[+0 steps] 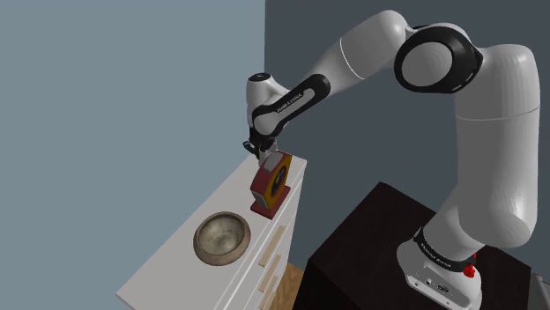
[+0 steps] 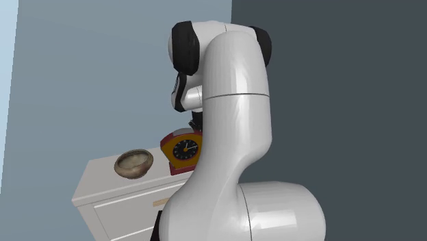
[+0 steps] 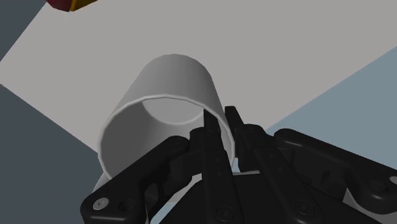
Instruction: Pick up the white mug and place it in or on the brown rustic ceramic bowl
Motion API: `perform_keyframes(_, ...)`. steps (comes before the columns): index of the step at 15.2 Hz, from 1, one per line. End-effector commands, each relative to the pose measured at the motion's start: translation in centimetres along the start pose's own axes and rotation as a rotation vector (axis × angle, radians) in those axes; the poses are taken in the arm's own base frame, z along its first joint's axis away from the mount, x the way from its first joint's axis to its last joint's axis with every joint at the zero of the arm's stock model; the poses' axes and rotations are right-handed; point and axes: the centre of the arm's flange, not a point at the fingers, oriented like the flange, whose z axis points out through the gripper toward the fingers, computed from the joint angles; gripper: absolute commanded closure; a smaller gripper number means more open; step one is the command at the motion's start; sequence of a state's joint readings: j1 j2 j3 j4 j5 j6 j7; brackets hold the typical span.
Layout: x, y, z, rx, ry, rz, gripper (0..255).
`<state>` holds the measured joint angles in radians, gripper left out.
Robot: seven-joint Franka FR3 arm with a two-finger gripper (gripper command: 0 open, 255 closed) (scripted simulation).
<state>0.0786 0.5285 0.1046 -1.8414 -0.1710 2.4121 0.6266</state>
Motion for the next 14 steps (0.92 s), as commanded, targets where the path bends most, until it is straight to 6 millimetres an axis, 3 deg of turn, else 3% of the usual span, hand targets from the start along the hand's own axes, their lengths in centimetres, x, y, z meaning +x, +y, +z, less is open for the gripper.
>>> perform_keyframes(1, 0.0, 0.0, -1.0, 0.0, 0.0, 0.0, 255)
perform_keyframes(14, 0.6, 0.2, -7.9, 0.0, 0.0, 0.0, 255)
